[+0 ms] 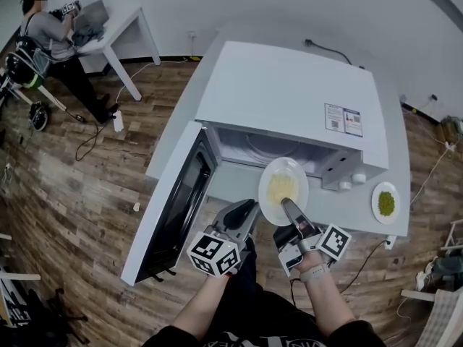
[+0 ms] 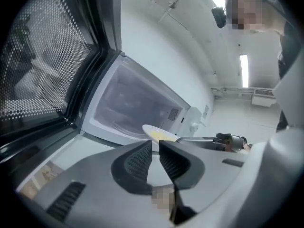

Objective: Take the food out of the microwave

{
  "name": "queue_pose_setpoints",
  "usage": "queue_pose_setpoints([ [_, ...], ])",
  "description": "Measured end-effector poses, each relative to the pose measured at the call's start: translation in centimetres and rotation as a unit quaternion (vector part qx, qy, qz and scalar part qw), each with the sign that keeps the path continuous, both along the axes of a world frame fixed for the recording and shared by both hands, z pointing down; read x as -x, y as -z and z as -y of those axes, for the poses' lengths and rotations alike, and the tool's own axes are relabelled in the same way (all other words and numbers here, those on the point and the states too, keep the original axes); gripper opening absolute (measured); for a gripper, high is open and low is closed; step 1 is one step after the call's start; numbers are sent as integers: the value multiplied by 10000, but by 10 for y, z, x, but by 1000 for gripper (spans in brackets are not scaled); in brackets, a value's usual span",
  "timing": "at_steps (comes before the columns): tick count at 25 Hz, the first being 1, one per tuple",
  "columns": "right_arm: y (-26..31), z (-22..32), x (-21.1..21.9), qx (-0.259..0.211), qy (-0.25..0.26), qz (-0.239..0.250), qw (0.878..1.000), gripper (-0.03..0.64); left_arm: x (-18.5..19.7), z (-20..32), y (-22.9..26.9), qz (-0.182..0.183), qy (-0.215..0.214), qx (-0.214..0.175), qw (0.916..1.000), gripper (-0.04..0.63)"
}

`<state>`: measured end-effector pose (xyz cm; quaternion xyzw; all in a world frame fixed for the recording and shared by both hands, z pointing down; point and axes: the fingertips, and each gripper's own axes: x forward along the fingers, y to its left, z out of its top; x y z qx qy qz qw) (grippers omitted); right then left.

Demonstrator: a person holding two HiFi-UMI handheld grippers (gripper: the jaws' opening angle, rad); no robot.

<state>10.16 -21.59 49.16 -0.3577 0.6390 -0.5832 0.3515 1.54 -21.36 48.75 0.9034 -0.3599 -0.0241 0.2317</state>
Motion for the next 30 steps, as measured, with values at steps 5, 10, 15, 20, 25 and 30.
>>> queue_pose_setpoints([
  [5, 8, -28, -1, -11, -3, -33, 10000, 66, 0, -25, 10, 0, -51, -82, 10000, 51],
  [10, 20, -60, 0, -76, -33, 23, 10000, 66, 1, -58, 19, 23, -73, -165, 9998, 48],
  [15, 26, -95, -1, -114, -40, 63, 9999, 66, 0, -93, 22, 37, -68, -224, 9997, 46],
  [20, 27, -127, 4, -93, 30, 135, 9999, 66, 6, -125, 25, 42, 2, -219, 9998, 46],
  [25, 26, -148, 10, -67, 97, 196, 9997, 66, 13, -145, 24, 100, 62, -229, 9997, 44],
  [30, 27, -157, 16, -33, 105, 234, 9997, 66, 16, -151, 27, 171, -12, -272, 9995, 44],
])
